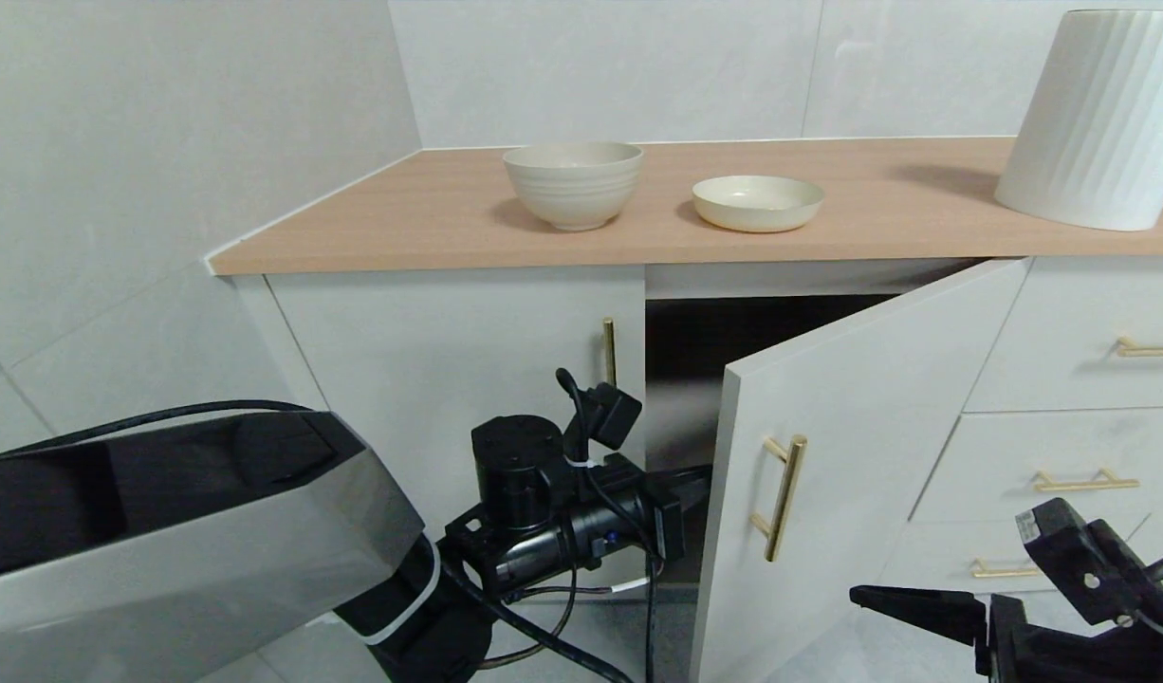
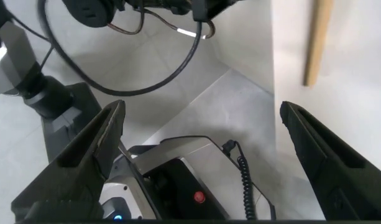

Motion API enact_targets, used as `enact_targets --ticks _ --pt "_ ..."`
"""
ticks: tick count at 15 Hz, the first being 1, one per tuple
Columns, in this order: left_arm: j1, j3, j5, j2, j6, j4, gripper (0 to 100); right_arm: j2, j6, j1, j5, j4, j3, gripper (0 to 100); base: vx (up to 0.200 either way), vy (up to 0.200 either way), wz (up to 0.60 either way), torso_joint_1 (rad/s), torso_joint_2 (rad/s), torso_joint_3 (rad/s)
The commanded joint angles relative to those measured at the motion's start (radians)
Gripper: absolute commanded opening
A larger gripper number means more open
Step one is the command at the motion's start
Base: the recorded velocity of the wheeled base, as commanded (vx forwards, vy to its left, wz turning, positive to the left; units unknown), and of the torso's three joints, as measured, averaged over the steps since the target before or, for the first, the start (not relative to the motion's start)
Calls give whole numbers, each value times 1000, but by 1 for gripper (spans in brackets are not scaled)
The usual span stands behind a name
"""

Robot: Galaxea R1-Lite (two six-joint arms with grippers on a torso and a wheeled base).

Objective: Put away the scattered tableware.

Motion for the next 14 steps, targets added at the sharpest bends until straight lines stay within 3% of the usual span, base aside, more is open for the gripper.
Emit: enact_targets --ticks 1,5,9,14 --pt "4 -37 1 27 -1 8 0 4 0 0 0 0 0 100 0 0 0 0 0 0" --pt "-1 -123 1 63 0 82 0 1 0 2 2 -2 0 100 0 0 0 0 0 0" --pt "-73 -103 17 -34 2 143 0 -77 51 104 2 3 3 100 0 0 0 0 0 0" --pt "-169 -82 17 -106 2 194 0 -134 63 132 5 4 6 100 0 0 0 0 0 0"
